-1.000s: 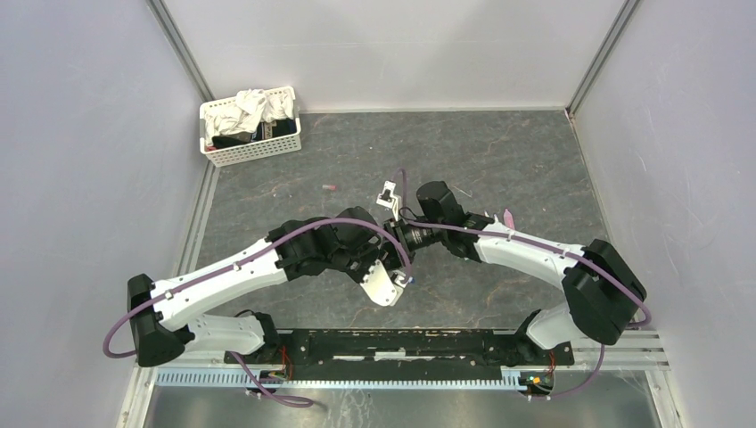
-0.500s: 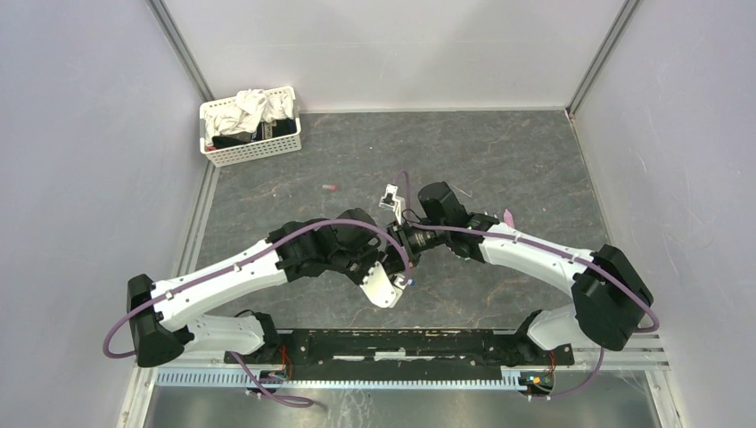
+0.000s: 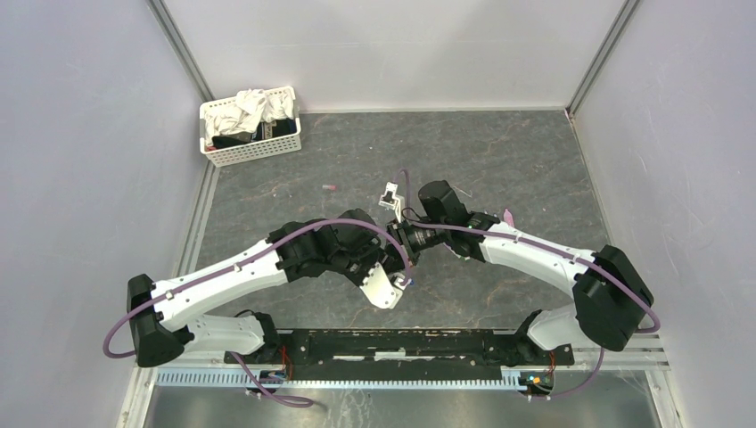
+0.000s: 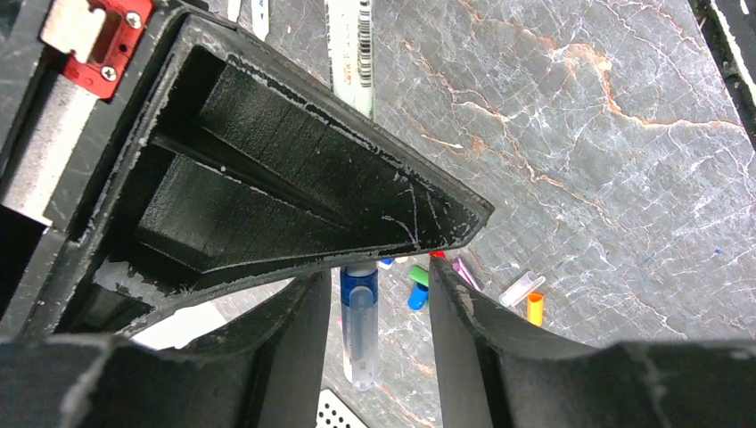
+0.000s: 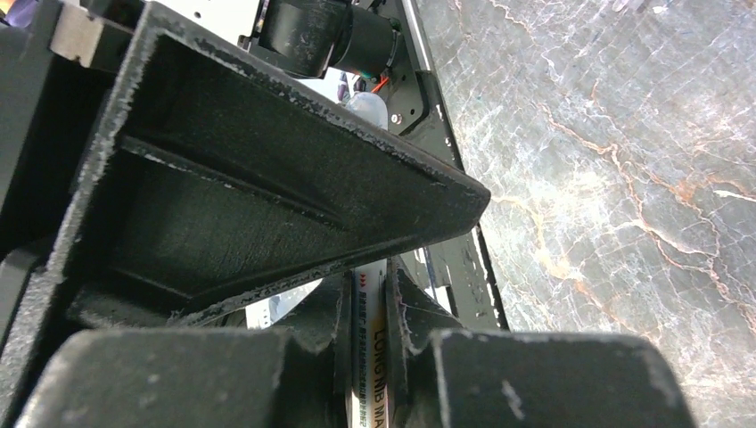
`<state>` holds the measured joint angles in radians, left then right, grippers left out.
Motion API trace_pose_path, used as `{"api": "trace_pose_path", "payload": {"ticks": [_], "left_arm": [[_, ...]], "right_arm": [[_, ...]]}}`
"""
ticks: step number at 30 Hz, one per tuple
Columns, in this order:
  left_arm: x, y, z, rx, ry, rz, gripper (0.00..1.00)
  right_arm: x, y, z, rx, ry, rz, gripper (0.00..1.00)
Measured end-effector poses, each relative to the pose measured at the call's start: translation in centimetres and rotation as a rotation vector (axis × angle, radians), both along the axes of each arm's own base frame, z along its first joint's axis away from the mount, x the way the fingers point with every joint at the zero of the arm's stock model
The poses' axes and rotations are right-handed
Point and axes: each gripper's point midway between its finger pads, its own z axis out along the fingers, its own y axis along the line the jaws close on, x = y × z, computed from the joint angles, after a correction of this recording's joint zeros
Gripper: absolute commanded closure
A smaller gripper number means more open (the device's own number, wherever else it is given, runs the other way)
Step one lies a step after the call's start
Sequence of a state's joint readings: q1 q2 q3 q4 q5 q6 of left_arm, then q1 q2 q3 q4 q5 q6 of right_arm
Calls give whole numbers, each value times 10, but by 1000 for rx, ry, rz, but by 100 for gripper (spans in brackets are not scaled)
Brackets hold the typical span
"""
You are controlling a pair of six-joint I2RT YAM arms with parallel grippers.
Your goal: Open the pen caps
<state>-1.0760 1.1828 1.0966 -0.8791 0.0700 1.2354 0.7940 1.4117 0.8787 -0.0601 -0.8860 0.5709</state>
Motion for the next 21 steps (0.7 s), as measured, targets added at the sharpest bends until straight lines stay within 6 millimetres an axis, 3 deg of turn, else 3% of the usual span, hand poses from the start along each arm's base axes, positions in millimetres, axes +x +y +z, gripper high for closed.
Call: {"api": "trace_pose_path", "payload": {"ticks": [4, 7, 10, 11, 18, 21], "left_arm": [[0, -1, 0, -1, -1, 0, 76], [2, -3, 1, -8, -6, 3, 96], [4, -4, 1, -6, -8, 4, 98], [4, -4, 1, -3, -7, 4, 98], [4, 1, -2, 28, 2, 12, 98], [5, 9, -3, 57, 2, 29, 98]], "right_arm": [[-3, 0, 2, 8, 16, 12, 100], [-4, 1, 5, 18, 23, 19, 93], [-5, 1, 6, 29, 33, 19, 71], [-5, 1, 6, 30, 41, 16, 68], [0, 7, 6, 37, 62, 8, 68], [6, 15, 1, 24, 83, 7, 76]]}}
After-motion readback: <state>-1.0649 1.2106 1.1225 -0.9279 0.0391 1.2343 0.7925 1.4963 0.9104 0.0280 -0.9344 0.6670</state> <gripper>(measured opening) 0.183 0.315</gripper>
